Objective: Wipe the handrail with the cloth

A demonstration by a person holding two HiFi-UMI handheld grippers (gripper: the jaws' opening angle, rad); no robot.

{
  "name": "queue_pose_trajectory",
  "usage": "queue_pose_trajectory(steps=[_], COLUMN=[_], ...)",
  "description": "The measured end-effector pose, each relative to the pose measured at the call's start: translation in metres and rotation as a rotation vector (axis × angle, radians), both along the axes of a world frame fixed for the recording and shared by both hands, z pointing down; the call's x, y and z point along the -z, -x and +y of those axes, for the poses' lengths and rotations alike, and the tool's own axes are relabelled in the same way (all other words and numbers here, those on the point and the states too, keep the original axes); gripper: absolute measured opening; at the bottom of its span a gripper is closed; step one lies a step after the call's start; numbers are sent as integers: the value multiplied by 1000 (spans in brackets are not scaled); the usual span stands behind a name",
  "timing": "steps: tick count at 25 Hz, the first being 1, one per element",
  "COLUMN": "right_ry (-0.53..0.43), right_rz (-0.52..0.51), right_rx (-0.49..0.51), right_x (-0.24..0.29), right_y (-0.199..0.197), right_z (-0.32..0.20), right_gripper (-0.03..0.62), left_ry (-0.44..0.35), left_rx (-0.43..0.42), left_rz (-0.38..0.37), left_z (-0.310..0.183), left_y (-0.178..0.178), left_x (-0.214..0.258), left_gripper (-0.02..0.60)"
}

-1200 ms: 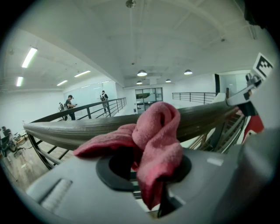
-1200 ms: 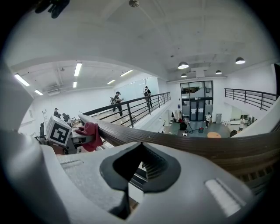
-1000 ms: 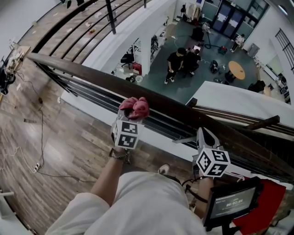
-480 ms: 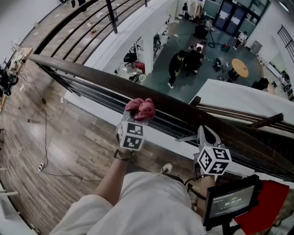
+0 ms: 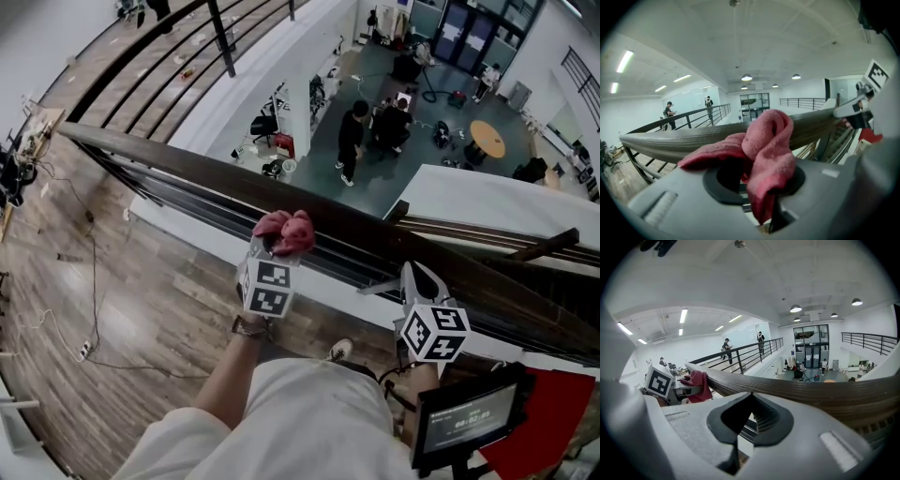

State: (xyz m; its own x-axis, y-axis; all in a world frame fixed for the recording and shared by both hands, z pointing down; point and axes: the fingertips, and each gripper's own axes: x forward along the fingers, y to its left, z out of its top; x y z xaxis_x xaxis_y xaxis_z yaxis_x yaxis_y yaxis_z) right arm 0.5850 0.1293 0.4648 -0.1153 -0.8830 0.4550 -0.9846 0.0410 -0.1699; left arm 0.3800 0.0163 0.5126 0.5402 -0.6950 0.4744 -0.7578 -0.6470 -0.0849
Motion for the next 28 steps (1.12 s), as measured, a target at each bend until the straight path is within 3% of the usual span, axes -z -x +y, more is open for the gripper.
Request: queue_pose_trajectory(steps=[28], right_ry=[-18], right_rz=[-20], right_rx=[-16], right_x=[3], right_y=[-10], right_z=[9], right_gripper=[3], left_ry=[46], left_rx=[-139], left_rz=[3], left_z=[33], left_y=[-50], left_x=[5], left_gripper=[137])
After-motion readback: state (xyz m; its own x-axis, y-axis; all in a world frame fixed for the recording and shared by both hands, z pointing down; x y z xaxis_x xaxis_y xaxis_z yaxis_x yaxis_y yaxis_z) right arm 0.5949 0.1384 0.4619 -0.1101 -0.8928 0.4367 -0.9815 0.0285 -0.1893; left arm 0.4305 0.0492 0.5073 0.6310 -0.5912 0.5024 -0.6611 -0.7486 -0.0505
